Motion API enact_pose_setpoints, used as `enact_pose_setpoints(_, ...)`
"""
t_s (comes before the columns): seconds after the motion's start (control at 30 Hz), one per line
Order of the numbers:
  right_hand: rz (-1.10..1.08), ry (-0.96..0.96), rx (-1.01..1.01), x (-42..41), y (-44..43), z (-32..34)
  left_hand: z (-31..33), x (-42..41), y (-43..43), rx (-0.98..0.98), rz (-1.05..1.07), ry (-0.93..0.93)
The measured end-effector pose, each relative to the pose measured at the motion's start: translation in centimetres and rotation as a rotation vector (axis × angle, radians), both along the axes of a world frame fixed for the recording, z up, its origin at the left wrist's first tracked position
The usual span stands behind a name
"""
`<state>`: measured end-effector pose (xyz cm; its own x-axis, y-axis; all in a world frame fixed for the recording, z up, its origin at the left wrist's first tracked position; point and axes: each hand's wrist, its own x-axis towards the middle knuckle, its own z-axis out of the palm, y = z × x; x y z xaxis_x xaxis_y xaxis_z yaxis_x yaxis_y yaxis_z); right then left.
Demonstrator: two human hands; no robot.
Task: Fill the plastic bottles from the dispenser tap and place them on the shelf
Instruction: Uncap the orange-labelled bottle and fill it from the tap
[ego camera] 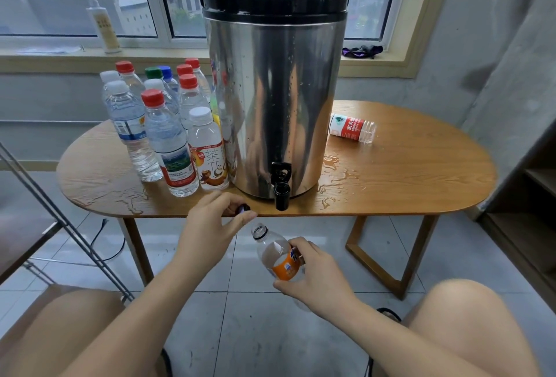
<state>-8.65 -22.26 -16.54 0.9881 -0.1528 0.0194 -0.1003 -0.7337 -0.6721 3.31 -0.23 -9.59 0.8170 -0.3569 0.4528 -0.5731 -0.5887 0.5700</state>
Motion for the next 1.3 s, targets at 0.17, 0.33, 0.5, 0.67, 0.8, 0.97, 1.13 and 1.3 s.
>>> enact_pose_setpoints(0.17, -0.027, 0.002, 0.064, 0.0, -0.2, 0.2, -1.0, 2.1, 0.6, 0.133, 0.092, -0.055)
enact_pose_setpoints(0.33, -0.032, 0.027, 0.117, 0.0, -0.2, 0.2, -1.5, 2.8, 0.6, 0.161, 0.093, -0.056)
enact_pose_setpoints(0.5, -0.052, 0.049, 0.151, 0.0, -0.2, 0.4, -0.8, 2.7, 0.6, 0.128, 0.072, -0.001)
enact_pose_setpoints(0.67, -0.079, 0.078, 0.18, 0.1, -0.4, 0.7, 1.8, 0.6, -0.5, -0.099, 0.024, 0.033)
enact_pose_setpoints(0.8, -0.09, 0.071, 0.198, 0.2, -0.3, 0.8, 4.6, -1.4, -2.2, -0.239, -0.084, 0.082)
enact_pose_setpoints(0.97, -0.104, 0.072, 0.213, 0.3, -0.2, 1.1, 6.3, -2.2, -4.3, -0.326, -0.146, 0.123)
enact_pose_setpoints(1.13, -0.124, 0.063, 0.227, 0.3, -0.2, 1.0, 7.2, -2.2, -5.1, -0.439, -0.132, 0.214)
enact_pose_setpoints(1.3, -0.125, 0.052, 0.26, 0.4, -0.3, 1.0, 8.1, -1.7, -5.6, -0.451, -0.103, 0.294)
